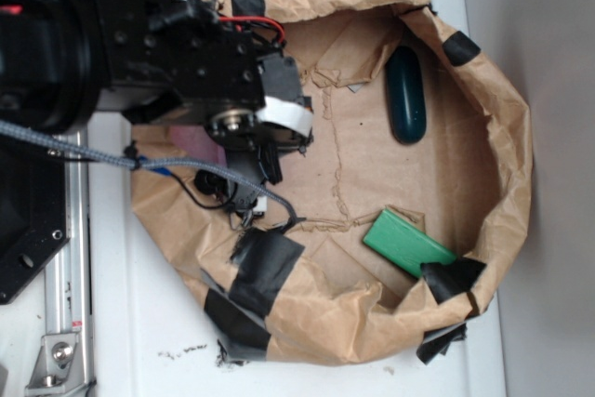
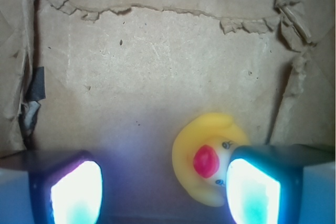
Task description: Grab the yellow duck.
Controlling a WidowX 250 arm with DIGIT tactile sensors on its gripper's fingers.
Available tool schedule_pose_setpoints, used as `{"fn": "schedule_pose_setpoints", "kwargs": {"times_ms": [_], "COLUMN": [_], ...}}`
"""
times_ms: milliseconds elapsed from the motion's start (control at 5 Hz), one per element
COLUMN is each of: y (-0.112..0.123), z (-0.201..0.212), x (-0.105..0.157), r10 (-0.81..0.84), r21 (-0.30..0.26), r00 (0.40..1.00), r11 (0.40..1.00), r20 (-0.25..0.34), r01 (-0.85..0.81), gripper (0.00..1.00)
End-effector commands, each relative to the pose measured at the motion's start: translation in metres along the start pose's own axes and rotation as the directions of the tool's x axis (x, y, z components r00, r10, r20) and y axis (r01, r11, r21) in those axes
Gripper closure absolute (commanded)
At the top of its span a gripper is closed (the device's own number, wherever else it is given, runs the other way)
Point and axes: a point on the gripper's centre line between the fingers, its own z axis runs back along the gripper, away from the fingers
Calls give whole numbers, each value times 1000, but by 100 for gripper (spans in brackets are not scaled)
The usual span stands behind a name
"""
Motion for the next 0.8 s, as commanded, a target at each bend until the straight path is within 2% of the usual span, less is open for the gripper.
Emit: {"fn": "schedule_pose_setpoints", "kwargs": {"times_ms": [0, 400, 600], "y": [24, 23, 22], "z": [0, 2, 1], "x": [-6, -4, -5], "r10": [67, 62, 75], "r21": [26, 19, -12], "r00": [998, 998, 997], "r11": [997, 998, 997], "r20": [2, 1, 34], "r01": [-67, -62, -75], "gripper": [0, 0, 100]}}
